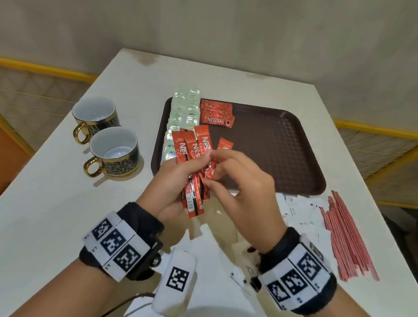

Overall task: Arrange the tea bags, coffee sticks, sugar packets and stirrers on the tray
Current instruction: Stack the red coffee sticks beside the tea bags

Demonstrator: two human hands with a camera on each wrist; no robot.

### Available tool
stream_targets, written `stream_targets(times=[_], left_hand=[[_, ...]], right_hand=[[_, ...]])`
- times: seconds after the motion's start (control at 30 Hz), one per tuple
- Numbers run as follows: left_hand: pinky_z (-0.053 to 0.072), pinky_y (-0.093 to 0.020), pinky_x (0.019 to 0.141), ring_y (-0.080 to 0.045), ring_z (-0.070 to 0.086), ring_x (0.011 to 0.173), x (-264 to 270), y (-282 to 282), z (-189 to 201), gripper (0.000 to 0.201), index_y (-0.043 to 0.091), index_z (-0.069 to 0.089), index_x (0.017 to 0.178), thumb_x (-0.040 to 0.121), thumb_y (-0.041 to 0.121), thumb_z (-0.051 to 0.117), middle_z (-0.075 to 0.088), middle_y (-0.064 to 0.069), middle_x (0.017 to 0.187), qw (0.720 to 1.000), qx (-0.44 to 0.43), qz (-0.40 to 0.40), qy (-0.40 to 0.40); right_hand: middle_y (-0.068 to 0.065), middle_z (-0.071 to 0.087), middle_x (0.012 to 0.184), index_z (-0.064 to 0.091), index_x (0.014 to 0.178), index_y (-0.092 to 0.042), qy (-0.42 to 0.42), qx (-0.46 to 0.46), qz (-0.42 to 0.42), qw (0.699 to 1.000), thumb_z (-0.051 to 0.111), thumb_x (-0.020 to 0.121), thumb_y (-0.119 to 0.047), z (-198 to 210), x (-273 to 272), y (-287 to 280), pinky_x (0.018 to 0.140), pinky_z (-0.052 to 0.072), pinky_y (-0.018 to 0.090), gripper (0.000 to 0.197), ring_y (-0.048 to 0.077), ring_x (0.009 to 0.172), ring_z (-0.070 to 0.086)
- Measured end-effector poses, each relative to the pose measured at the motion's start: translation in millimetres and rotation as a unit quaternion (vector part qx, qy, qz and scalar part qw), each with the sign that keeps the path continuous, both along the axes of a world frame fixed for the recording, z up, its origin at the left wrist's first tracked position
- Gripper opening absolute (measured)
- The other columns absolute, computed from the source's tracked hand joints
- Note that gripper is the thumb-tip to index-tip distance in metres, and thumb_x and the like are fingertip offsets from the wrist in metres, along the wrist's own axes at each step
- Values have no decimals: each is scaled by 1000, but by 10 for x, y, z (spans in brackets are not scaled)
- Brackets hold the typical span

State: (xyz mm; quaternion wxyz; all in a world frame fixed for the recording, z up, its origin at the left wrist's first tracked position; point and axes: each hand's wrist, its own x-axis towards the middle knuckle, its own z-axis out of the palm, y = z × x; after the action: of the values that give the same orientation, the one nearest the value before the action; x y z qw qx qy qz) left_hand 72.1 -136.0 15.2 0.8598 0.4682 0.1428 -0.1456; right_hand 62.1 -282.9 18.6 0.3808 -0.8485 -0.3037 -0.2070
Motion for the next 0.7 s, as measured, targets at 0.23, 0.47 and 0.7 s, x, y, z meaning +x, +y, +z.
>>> stream_targets(times=[0.23, 0.47, 0.7], left_hand=[[59, -34, 76, -26, 72, 94, -5, 81, 24, 50, 4, 63, 121, 74, 21, 72, 73, -15, 107, 999, -2, -32, -28], [56, -27, 59, -19, 73, 75, -48, 19, -33, 33, 9, 67, 113, 81, 4, 72, 75, -10, 91, 993, 95, -53, -39], [59, -31, 70, -23, 74, 89, -60, -8, -63, 31, 16, 66, 115, 84, 13, 71, 75, -8, 101, 991, 109, -52, -57]], right_hand=[[7, 68, 107, 66, 94, 0, 40, 78, 29, 996, 58, 90, 6, -51, 6, -68, 75, 57, 33, 10, 14, 92, 67], [3, 59, 104, 62, 102, -6, 38, 64, -56, 996, 74, 81, -3, 17, 169, -110, 83, 52, 23, 24, 13, 96, 59], [12, 73, 92, 61, 111, -5, 367, 285, -90, 881, 76, 80, -7, 38, 164, -115, 84, 58, 43, 35, 25, 87, 72]])
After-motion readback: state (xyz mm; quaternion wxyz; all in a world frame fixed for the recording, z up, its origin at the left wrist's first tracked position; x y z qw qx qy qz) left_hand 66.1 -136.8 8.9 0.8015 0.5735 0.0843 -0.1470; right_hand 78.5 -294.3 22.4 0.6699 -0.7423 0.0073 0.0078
